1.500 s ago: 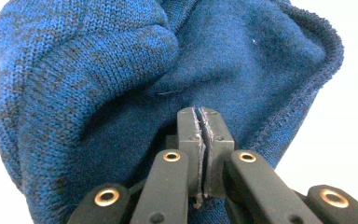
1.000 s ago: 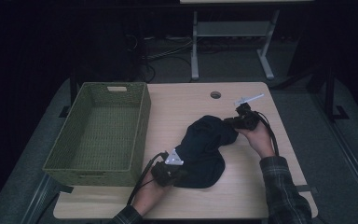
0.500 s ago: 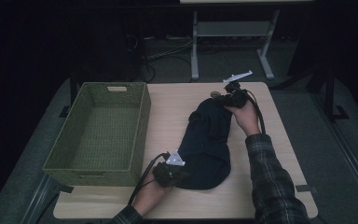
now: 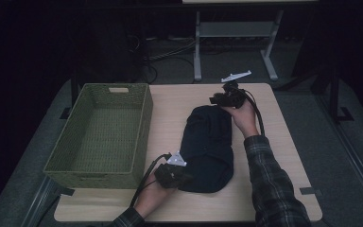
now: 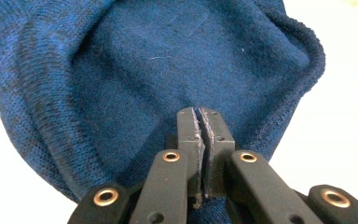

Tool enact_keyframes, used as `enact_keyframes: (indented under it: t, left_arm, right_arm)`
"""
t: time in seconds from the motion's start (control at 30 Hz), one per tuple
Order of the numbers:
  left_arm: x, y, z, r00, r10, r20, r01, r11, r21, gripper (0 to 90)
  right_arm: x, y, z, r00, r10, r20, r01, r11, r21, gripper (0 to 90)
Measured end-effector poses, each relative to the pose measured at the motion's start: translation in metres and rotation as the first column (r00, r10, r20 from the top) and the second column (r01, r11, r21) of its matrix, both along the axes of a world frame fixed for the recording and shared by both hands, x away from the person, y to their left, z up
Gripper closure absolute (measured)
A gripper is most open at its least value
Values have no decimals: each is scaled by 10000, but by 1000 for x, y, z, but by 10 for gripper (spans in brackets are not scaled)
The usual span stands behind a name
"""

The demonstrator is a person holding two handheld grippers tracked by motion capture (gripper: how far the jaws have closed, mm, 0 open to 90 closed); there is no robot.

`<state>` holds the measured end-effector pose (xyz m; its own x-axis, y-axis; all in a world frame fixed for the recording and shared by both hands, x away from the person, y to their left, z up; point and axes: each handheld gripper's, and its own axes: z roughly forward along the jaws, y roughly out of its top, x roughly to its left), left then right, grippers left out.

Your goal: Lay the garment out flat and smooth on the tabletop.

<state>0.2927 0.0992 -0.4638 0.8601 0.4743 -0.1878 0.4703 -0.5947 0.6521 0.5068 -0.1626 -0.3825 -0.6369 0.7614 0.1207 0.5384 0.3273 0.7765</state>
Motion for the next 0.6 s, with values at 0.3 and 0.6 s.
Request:
enact_keyframes:
  t: [0.3,0.6]
  left_arm:
    - [3,7,16,9996,239,172,-225,9965,-801,845]
    - [6,11,36,9968,452,659,-371,9922,-1191,865]
  right_arm:
    - [-45,-19,0,9974,675,-239,-672,9977,123,900]
    - [-92,-37,-15,9947,1002,-231,-999,9949,120,900]
